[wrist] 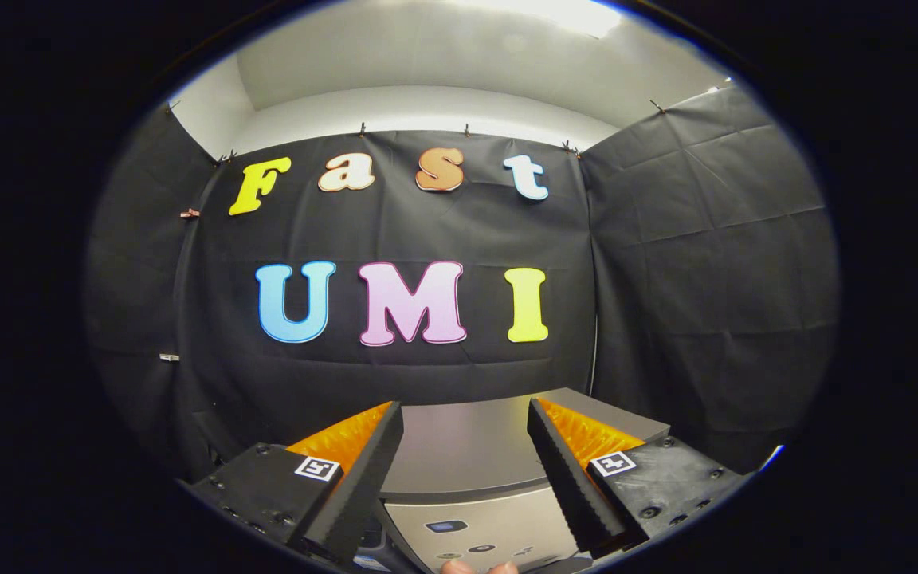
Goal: Put the clothes into the washing machine and then close the washing machine lid.
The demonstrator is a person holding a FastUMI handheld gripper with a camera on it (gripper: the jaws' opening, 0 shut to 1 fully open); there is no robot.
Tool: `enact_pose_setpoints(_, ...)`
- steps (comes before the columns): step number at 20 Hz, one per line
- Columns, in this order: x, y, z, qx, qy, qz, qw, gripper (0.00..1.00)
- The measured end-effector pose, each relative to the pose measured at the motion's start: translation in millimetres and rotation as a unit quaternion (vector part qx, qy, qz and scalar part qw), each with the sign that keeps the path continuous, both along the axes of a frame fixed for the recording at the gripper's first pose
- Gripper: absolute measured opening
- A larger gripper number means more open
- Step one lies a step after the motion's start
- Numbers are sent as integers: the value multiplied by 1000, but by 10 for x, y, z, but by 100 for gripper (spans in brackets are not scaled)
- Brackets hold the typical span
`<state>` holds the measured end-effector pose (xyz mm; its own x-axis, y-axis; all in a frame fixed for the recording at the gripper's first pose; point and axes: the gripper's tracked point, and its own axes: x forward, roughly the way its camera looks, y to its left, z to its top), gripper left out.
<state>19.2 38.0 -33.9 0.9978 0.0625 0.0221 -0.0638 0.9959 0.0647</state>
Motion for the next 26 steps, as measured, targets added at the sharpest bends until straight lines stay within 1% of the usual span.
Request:
enact_pose_setpoints(5,-54,32,1,-1,-7,12,1000,98)
enact_pose_setpoints(13,-33,56,-169,-1,14,19,1000,98)
enact_pose_setpoints(17,-33,34,-108,-3,6,15,1000,98)
enact_pose_setpoints(26,-37,150,-72,-14,3,24,1000,98)
